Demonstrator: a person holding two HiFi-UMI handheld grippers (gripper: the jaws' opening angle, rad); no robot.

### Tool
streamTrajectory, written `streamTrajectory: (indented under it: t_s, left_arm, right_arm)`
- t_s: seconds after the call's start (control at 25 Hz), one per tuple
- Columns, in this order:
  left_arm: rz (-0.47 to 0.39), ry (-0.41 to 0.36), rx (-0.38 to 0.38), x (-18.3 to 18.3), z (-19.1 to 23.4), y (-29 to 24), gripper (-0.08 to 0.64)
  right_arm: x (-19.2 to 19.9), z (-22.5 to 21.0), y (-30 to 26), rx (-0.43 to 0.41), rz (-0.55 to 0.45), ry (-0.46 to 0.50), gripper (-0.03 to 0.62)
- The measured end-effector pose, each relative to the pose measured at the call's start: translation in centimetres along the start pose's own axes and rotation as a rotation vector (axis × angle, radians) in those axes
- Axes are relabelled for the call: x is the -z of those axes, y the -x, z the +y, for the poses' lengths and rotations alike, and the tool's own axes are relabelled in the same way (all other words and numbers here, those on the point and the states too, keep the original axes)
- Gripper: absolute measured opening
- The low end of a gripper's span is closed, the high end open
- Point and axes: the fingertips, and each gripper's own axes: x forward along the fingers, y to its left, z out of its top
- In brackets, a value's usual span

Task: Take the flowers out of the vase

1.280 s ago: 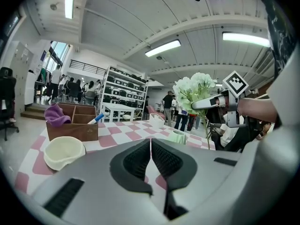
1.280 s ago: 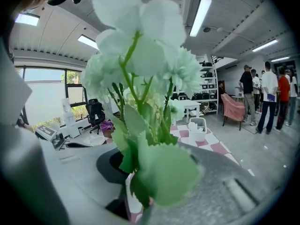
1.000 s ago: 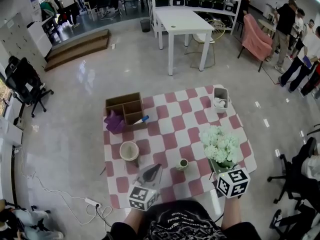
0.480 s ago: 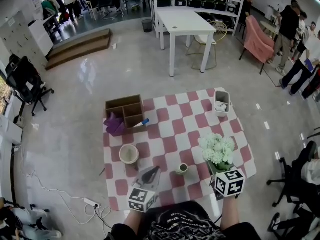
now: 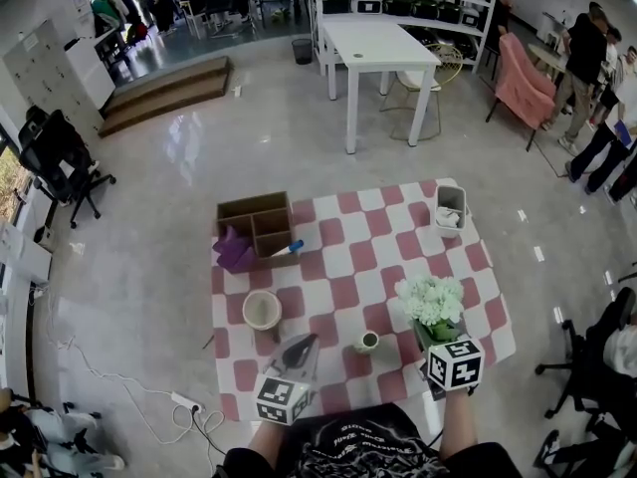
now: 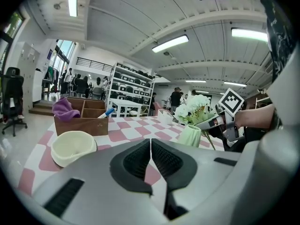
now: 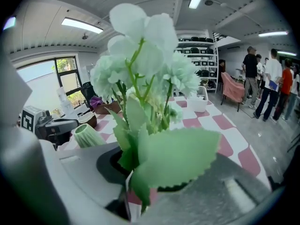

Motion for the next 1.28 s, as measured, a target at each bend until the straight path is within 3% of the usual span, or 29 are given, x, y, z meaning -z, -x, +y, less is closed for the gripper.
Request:
streamTrajectory:
  t_s: [1.28]
  left_arm:
    - [0.028, 0.007, -0.057, 1.2, -0.3, 0.0, 0.015]
  right_arm:
    - [5.5, -1.9, -3.7, 0.003, 0.122, -0.007, 0.115]
